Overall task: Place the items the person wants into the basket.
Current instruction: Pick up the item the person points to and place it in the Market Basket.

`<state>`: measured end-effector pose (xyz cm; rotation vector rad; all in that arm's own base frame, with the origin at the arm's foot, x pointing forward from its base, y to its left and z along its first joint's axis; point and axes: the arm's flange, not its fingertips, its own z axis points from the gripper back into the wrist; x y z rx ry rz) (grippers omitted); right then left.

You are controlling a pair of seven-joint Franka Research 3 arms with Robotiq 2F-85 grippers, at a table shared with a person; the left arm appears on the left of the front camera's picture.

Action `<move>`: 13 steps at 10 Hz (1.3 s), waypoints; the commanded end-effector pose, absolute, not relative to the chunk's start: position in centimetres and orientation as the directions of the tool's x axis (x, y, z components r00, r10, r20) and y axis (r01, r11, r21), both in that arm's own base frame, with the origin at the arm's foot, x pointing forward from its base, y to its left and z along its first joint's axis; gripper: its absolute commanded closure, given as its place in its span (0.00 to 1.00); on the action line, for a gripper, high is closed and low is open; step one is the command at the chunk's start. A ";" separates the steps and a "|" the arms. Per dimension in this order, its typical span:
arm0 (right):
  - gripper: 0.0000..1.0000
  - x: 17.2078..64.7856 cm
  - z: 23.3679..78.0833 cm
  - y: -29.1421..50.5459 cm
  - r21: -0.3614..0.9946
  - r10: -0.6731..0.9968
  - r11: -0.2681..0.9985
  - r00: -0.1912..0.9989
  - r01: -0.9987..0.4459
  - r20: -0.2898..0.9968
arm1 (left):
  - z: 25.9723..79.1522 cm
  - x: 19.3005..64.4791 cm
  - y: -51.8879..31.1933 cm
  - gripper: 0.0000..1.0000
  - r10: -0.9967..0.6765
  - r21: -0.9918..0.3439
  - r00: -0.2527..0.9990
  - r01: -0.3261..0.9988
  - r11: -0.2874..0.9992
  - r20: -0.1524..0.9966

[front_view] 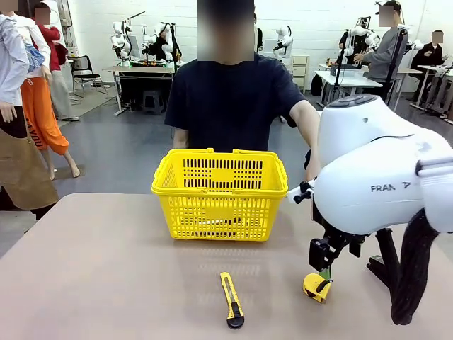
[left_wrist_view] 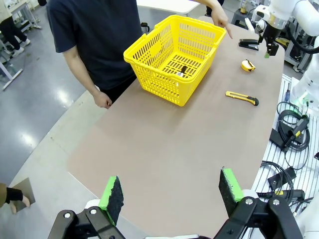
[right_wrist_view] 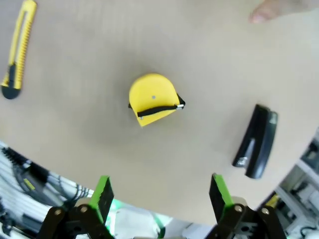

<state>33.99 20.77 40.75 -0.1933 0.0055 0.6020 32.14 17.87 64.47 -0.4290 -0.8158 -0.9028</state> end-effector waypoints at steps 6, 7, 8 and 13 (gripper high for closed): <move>0.00 37.2 35.2 20.8 0.000 0.762 0.646 0.644 -0.764 -0.068 | 64.4 32.2 18.0 0.00 -0.518 0.013 0.343 0.824 0.566 0.784; 0.00 37.5 34.5 20.6 0.014 0.768 0.640 0.639 -0.768 -0.039 | 64.4 32.2 18.0 0.00 -0.518 0.013 0.343 0.824 0.566 0.784; 0.00 37.7 33.9 20.4 0.026 0.774 0.633 0.634 -0.773 0.004 | 64.4 32.2 18.0 0.00 -0.518 0.013 0.343 0.824 0.566 0.784; 0.00 38.2 31.6 20.2 0.026 0.782 0.622 0.623 -0.783 0.017 | 64.4 32.2 18.0 0.00 -0.518 0.013 0.343 0.824 0.566 0.784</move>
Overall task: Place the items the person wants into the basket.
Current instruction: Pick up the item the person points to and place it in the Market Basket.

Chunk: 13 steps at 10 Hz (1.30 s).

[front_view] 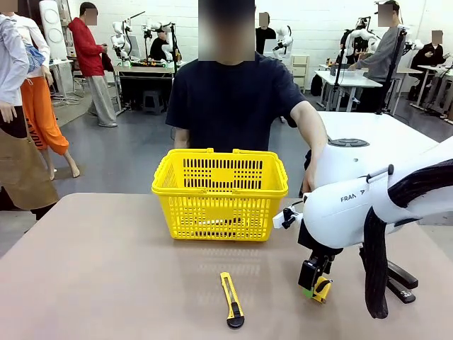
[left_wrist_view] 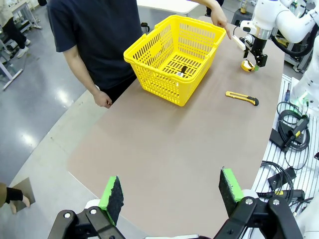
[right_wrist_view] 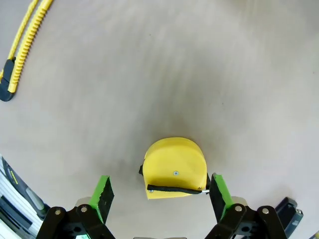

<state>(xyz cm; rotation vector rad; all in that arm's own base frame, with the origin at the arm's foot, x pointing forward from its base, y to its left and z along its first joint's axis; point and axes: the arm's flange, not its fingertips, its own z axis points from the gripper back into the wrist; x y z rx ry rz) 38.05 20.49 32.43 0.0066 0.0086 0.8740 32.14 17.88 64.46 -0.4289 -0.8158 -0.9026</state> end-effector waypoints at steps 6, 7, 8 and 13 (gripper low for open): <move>0.00 38.6 31.1 19.7 -0.007 0.810 0.583 0.580 -0.813 0.081 | 64.4 32.2 18.0 0.00 -0.518 0.013 0.343 0.824 0.566 0.784; 0.00 38.6 31.1 19.6 -0.007 0.814 0.578 0.576 -0.816 0.076 | 64.4 32.2 18.0 0.00 -0.518 0.013 0.343 0.824 0.566 0.784; 0.00 38.6 31.1 19.6 -0.006 0.818 0.572 0.570 -0.820 0.074 | 64.4 32.2 18.0 0.00 -0.518 0.013 0.343 0.824 0.566 0.784; 0.00 38.7 30.4 20.0 -0.024 0.832 0.554 0.553 -0.832 0.047 | 64.4 32.2 18.0 0.00 -0.518 0.013 0.343 0.824 0.566 0.784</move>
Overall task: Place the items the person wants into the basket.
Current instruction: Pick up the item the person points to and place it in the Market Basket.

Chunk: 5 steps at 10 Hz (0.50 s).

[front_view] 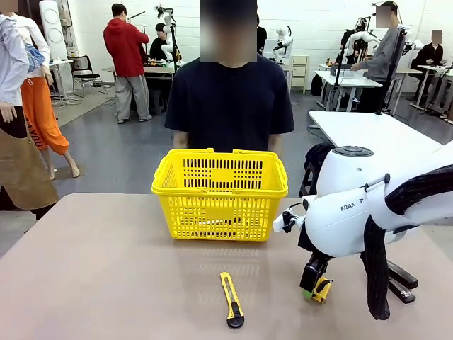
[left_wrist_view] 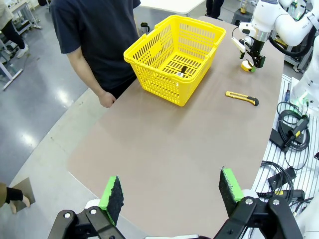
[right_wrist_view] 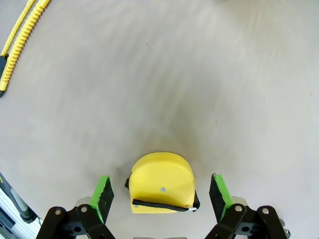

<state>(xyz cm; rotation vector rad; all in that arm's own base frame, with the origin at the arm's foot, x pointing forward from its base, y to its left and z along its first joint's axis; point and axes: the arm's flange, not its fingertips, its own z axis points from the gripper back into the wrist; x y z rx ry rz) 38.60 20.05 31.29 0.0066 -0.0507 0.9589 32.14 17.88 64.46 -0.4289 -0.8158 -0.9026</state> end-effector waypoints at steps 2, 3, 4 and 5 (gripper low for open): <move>0.00 38.6 30.3 20.1 -0.021 0.833 0.553 0.552 -0.833 0.031 | 64.4 32.2 18.0 0.00 -0.518 0.013 0.343 0.824 0.566 0.784; 0.00 38.8 30.1 20.3 -0.017 0.823 0.567 0.567 -0.823 0.010 | 64.4 32.2 18.0 0.00 -0.518 0.013 0.343 0.824 0.566 0.784; 0.00 38.7 30.1 20.3 -0.016 0.825 0.565 0.565 -0.825 0.012 | 64.4 32.2 18.0 0.00 -0.518 0.013 0.343 0.824 0.566 0.784; 0.03 38.7 30.0 20.3 -0.024 0.829 0.559 0.559 -0.829 0.012 | 64.4 32.2 18.0 0.00 -0.518 0.013 0.343 0.824 0.566 0.784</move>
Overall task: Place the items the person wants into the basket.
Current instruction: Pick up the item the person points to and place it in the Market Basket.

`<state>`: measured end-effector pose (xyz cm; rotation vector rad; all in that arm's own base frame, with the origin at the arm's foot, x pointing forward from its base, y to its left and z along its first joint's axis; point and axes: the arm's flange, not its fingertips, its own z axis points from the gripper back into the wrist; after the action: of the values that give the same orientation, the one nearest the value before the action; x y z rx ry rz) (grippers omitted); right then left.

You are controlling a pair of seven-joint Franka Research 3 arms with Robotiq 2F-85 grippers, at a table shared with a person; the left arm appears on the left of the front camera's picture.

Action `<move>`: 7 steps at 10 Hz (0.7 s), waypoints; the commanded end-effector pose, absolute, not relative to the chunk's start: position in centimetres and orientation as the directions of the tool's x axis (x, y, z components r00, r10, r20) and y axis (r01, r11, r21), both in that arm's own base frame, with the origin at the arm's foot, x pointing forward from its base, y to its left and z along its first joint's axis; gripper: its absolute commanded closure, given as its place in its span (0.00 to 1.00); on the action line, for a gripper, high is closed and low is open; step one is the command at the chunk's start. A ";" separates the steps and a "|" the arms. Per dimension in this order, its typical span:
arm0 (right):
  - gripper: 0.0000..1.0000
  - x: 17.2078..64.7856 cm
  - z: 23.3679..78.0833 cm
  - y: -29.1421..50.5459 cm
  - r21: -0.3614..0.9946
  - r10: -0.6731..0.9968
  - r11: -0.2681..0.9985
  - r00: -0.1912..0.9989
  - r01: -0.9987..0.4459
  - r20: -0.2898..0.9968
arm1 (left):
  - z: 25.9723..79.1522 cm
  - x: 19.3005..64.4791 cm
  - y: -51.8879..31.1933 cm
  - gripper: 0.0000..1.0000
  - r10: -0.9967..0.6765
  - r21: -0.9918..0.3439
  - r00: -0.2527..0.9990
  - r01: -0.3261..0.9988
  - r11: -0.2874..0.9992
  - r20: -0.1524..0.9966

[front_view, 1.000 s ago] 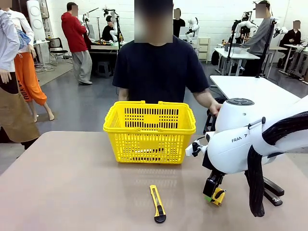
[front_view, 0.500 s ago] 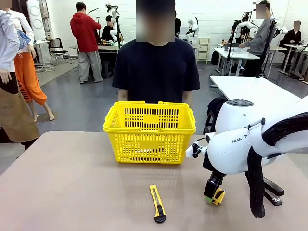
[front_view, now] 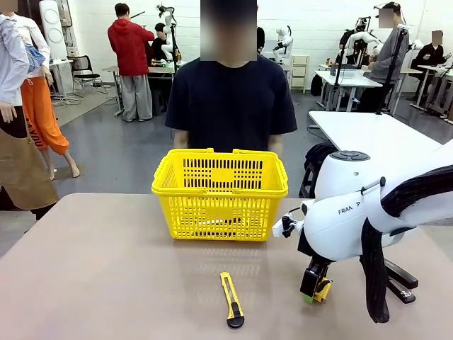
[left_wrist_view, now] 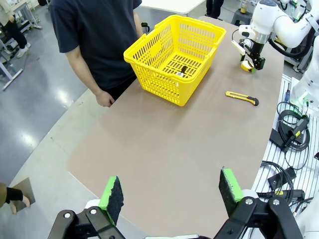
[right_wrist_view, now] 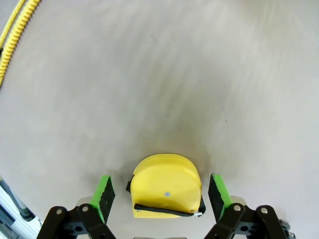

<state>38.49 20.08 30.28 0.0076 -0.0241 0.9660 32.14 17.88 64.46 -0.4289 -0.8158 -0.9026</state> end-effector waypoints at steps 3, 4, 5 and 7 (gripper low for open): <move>1.00 38.8 29.8 20.4 -0.031 0.829 0.559 0.559 -0.829 0.004 | 64.4 32.2 18.0 0.00 -0.518 0.013 0.343 0.824 0.566 0.784; 1.00 38.8 29.7 20.4 -0.030 0.829 0.558 0.559 -0.829 0.003 | 64.4 32.2 18.0 0.00 -0.518 0.013 0.343 0.824 0.566 0.784; 1.00 38.8 29.7 20.4 -0.032 0.829 0.559 0.559 -0.829 0.004 | 64.4 32.2 18.0 0.00 -0.518 0.013 0.343 0.824 0.566 0.784; 0.92 38.1 30.7 20.5 -0.050 0.822 0.569 0.570 -0.821 0.011 | 64.4 32.2 18.0 0.00 -0.518 0.013 0.343 0.824 0.566 0.784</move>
<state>38.51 20.22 30.42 -0.0133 -0.0267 0.9863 32.14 17.88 64.46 -0.4289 -0.8158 -0.9025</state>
